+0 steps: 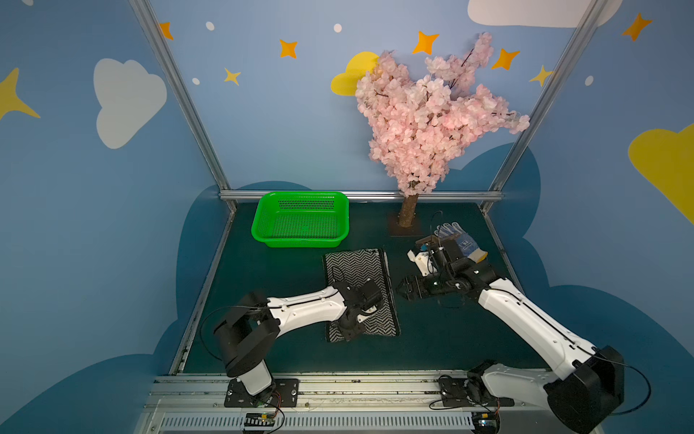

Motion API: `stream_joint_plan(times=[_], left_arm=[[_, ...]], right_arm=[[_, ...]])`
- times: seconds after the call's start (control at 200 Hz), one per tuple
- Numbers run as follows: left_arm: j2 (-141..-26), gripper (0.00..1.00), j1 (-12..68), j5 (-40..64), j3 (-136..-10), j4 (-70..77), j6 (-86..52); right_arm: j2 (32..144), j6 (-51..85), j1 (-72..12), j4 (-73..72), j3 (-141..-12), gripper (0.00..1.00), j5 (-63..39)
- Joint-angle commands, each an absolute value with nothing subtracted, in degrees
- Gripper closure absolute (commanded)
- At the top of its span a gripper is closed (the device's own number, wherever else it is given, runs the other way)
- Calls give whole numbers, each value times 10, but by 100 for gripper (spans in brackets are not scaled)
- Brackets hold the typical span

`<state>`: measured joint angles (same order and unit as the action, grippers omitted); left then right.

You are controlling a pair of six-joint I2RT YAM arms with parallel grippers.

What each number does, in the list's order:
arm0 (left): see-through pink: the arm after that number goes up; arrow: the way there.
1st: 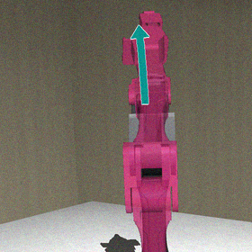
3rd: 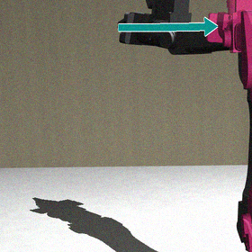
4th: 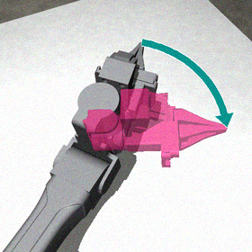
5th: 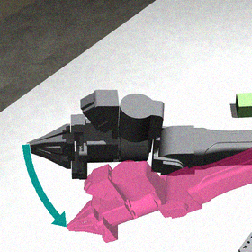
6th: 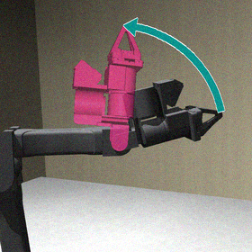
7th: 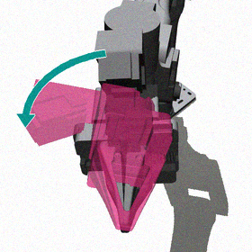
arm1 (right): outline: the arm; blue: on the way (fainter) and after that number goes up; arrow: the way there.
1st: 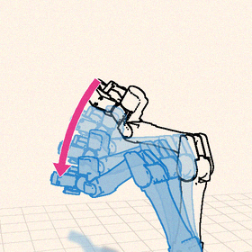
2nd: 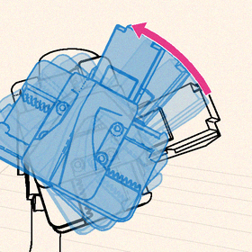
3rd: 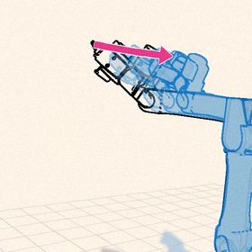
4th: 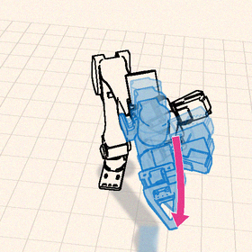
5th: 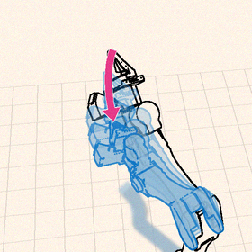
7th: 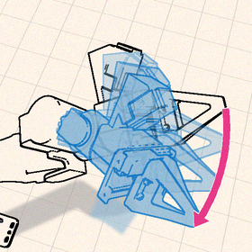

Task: Roll up the scarf and place it into the basket
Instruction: Roll the scarf at the center of the board.

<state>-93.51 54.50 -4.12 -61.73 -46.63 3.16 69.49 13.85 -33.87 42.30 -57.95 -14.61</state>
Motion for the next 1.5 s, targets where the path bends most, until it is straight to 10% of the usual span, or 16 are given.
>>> stream_joint_plan(times=[0.0,1.226,1.417,1.497], left_arm=[[-888,97,512,65,-641,-499,77],[-880,97,413,163,-662,-555,126],[-876,97,412,174,-656,-546,123],[-874,97,409,173,-650,-541,118]], right_arm=[[677,118,-390,438,-564,5,-106],[826,-92,-679,275,-528,21,141],[846,-94,-679,261,-532,40,130],[844,-88,-678,260,-531,67,128]])
